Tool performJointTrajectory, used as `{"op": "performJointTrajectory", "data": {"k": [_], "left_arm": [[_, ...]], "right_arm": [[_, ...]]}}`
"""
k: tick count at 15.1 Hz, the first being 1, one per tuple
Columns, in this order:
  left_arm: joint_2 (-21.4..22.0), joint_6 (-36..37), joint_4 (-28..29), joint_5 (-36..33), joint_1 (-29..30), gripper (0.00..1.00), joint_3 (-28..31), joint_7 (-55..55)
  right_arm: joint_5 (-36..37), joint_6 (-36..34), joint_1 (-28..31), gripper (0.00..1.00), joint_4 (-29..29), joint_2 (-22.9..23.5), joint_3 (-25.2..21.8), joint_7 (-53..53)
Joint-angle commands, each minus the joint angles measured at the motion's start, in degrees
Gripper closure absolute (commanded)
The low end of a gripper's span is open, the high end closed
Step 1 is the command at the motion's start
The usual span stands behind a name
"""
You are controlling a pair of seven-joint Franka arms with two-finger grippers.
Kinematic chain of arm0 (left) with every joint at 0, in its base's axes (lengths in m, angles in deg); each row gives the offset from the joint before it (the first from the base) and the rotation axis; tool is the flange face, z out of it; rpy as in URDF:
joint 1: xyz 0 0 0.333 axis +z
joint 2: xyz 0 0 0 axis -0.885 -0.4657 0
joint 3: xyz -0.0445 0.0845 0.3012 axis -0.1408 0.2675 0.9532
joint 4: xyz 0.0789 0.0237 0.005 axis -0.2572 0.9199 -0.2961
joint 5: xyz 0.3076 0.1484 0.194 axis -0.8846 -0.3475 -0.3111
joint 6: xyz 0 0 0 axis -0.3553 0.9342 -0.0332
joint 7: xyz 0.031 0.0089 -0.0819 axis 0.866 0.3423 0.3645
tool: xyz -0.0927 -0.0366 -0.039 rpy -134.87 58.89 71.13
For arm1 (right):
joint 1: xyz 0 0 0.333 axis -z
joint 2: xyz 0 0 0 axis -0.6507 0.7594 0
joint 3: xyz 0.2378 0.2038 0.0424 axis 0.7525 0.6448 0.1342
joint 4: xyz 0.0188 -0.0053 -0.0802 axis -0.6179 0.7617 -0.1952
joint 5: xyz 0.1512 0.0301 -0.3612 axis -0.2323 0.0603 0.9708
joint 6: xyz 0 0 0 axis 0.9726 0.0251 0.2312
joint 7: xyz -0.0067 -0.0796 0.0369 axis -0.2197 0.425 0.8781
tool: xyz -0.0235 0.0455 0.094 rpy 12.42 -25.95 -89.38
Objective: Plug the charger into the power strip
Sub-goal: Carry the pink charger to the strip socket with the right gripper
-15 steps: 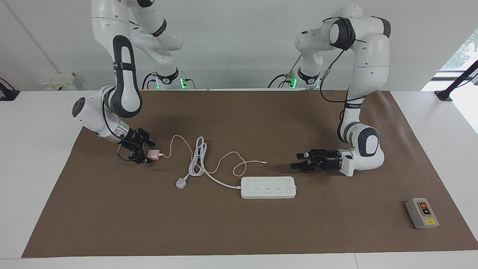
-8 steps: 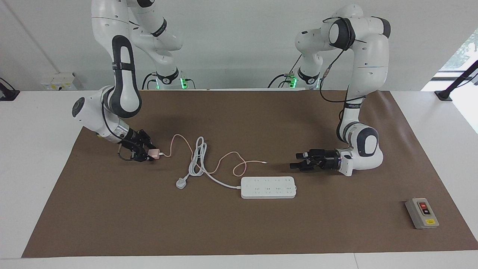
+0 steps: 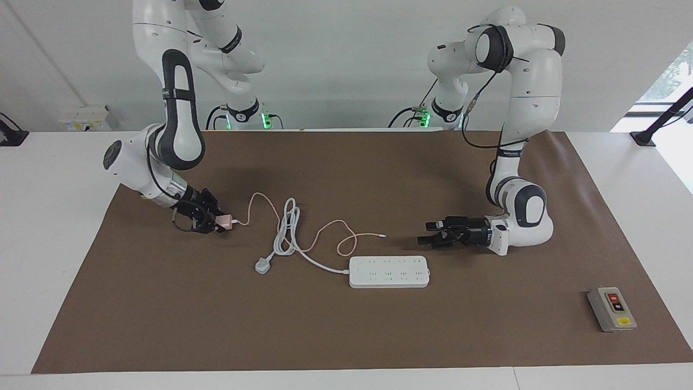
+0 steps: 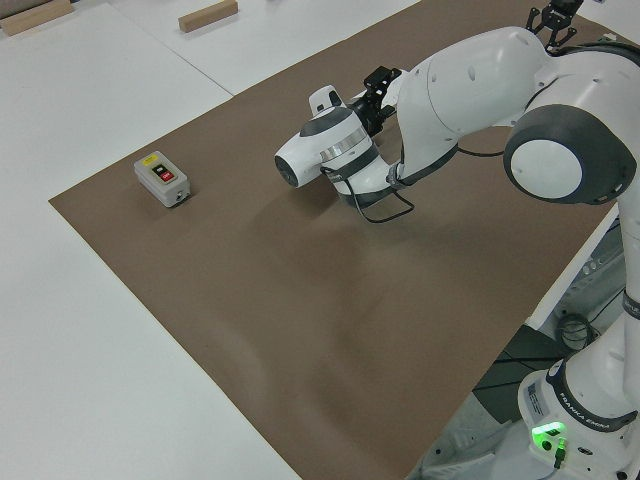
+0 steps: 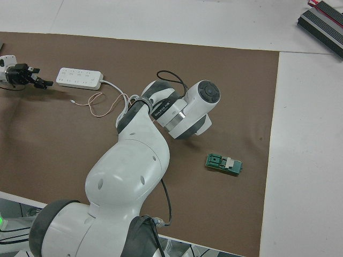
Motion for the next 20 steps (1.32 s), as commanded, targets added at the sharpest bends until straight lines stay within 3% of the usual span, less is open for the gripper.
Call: {"op": "performJointTrajectory", "data": {"k": [1,6,13,18,20], "left_arm": [[2.5,-2.2,1.9,-0.4,-1.3,0.0,0.5,-0.8],[7.2,-4.9,6.2,0.0,-2.3,0.0,0.4,-0.7],[9.6,-5.2,8.3,6.9,-6.7,0.0,0.1,-0.7],[10.8,-9.5,8.0,10.8,-9.6,0.0,-0.1,-0.7],[12.2,-10.8,8.2,11.1,-10.4,0.0,-0.7,0.5]], "right_arm": [[-1.3,-3.8,-1.4,1.0,-4.7,-1.4,0.2,4.5],[-0.5,-6.7,-3.6,1.0,-13.0,-1.6,0.4,13.5],[-0.3,-7.4,-15.0,1.0,-21.1,1.0,0.3,26.8],[4.5,-15.9,-20.4,1.0,-36.5,9.1,0.3,35.5],[4.6,-15.3,-23.3,1.0,-38.4,10.9,0.0,36.7]]}}
